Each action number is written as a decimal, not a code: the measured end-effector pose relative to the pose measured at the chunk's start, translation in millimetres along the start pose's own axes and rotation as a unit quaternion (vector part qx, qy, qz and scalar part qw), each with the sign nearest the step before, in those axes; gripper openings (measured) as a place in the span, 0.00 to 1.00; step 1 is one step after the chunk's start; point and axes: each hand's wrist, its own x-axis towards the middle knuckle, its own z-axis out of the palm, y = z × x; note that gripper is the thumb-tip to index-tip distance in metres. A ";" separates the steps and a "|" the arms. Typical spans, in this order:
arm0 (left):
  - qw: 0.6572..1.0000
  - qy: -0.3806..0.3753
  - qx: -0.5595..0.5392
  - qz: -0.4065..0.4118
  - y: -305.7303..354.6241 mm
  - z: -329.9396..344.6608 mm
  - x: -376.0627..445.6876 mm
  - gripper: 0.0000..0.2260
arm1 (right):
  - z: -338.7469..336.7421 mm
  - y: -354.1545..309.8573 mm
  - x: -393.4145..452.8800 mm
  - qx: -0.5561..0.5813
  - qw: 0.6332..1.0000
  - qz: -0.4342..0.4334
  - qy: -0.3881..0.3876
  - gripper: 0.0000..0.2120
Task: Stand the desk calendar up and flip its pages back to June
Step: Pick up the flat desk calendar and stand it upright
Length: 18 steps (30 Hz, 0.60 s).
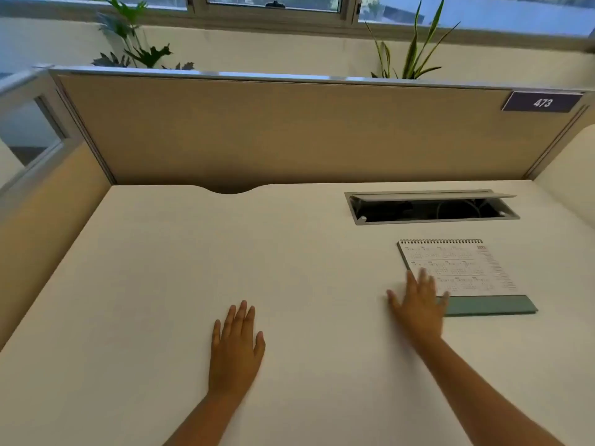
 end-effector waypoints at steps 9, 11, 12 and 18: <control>0.999 0.030 0.015 -0.005 -1.9 0.6 -0.5 0.32 | -15.2 10.3 -12.4 -0.101 0.992 -0.001 -0.078 0.39; 1.000 0.020 0.018 -0.009 -1.8 0.1 -0.4 0.32 | -14.0 -10.4 -31.0 -0.085 0.992 -0.034 -0.085 0.40; 1.000 0.019 0.017 -0.008 -2.0 0.2 -0.8 0.32 | -9.9 -23.0 -44.4 -0.072 0.993 -0.048 -0.077 0.41; 1.000 -0.013 -0.012 0.006 -6.5 -5.8 -9.7 0.30 | 15.8 -99.7 -137.3 0.005 0.985 -0.136 -0.109 0.35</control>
